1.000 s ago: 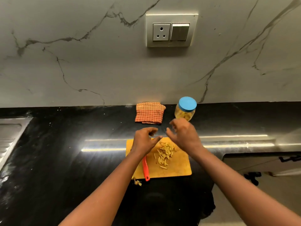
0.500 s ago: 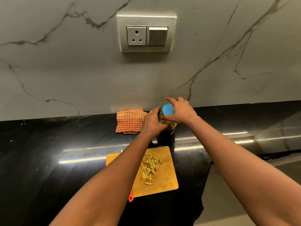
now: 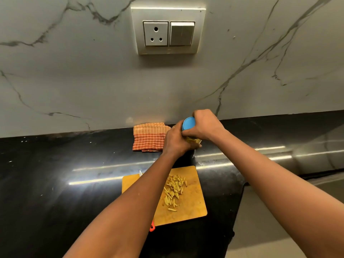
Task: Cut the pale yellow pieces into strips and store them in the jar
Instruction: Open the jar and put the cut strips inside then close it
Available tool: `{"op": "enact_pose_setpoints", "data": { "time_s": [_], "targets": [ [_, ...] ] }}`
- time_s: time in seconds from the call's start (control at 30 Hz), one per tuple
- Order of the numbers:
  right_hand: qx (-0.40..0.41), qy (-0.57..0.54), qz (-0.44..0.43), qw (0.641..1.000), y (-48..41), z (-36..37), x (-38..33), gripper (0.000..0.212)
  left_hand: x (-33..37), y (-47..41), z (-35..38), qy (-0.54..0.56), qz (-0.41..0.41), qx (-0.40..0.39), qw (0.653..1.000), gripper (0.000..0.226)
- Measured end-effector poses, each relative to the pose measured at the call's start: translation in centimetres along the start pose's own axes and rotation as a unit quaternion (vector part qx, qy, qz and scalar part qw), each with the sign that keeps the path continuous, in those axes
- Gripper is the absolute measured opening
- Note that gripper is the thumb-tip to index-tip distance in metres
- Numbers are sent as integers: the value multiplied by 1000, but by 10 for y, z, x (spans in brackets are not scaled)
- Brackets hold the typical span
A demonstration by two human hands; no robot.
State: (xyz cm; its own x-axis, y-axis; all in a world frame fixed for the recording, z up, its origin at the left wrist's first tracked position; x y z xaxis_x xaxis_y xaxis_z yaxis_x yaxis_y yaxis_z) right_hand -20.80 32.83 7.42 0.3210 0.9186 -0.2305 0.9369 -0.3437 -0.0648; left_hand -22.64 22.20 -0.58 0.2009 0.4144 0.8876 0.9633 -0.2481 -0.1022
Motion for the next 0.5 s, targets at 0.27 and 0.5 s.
{"op": "enact_pose_setpoints", "data": {
  "time_s": [0.27, 0.5],
  "targets": [
    [-29, -17, -35, 999, 28, -3, -43, 57, -11, 30, -47, -21, 20, 20, 999, 75],
    [-48, -24, -134, 990, 43, 0, -89, 52, -27, 44, -89, -43, 19, 46, 998, 74]
  ]
}}
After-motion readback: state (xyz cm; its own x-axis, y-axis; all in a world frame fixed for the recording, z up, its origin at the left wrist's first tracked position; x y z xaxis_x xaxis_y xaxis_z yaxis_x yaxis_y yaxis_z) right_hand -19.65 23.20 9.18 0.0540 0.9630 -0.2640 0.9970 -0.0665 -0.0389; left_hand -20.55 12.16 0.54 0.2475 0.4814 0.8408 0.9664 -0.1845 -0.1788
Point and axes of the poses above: each hand's wrist, its own y-axis away from the middle knuckle, its own z-axis out of the palm, x = y × z, the point moved 6 cm from there along -y, towards the middle knuckle, and after that the axes turned 15 degrees about x, right-handed, at the moved point
